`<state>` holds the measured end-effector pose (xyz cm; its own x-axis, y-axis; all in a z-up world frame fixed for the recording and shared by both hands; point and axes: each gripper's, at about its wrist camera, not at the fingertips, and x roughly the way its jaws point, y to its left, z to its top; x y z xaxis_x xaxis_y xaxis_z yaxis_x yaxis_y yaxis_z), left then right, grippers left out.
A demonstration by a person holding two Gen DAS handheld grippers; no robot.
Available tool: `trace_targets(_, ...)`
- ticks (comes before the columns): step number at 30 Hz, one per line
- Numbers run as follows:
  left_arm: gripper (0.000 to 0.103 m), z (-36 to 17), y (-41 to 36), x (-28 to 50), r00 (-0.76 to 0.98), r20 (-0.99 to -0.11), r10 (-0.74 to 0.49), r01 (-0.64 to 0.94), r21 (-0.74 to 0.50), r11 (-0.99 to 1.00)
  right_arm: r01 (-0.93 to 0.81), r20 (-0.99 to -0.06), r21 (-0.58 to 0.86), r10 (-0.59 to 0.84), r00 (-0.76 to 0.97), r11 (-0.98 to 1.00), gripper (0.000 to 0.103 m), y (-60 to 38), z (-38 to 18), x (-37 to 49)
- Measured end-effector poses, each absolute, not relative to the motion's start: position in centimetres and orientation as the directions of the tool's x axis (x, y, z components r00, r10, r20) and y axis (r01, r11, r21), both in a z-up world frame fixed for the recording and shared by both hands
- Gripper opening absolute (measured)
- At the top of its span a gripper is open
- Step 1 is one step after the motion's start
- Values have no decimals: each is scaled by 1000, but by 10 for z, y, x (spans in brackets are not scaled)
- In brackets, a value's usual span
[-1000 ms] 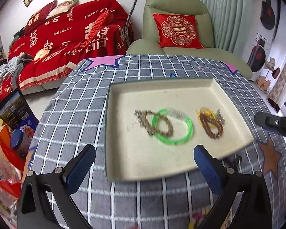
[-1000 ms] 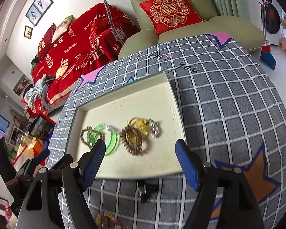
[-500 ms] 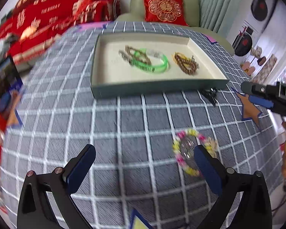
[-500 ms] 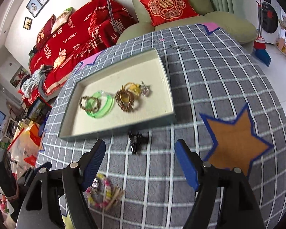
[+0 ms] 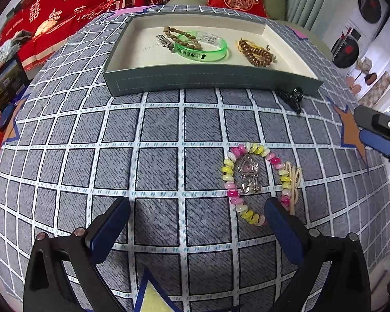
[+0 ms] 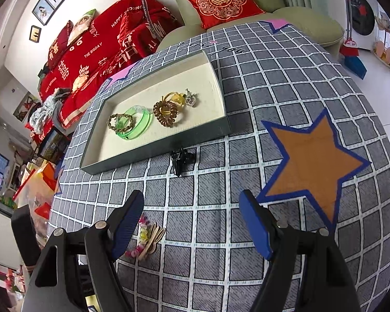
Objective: Organize jewelry
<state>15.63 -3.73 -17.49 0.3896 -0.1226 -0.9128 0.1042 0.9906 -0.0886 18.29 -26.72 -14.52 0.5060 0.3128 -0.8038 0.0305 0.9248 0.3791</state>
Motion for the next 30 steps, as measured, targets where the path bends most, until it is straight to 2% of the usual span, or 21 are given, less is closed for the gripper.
trace_targets(3, 103, -174, -37, 155, 386, -916, -111, 103, -77, 992, 32, -801, 386, 318, 506, 922, 78, -269, -146, 181)
trace_targets(6, 103, -177, -39, 158, 391, -919, -59, 115, -15, 993, 23, -809, 370, 310, 500, 929, 78, -266, -148, 182)
trace_targets(13, 103, -176, -38, 153, 402, -913, -64, 123, -16, 992, -17, -852, 268, 245, 462, 963, 78, -250, -165, 197)
trace_targets(23, 77, -167, -62, 148, 424, -902, -75, 179, 2, 984, -65, -870, 187, 196, 452, 980, 78, -218, -181, 233)
trace_targets(28, 69, -166, -68, 147, 433, -898, -72, 203, 19, 979, -65, -870, 148, 161, 465, 987, 69, -209, -185, 243)
trace_targets(30, 59, -166, -68, 147, 426, -900, -96, 217, -1, 976, -62, -869, 134, 148, 473, 989, 64, -205, -185, 246)
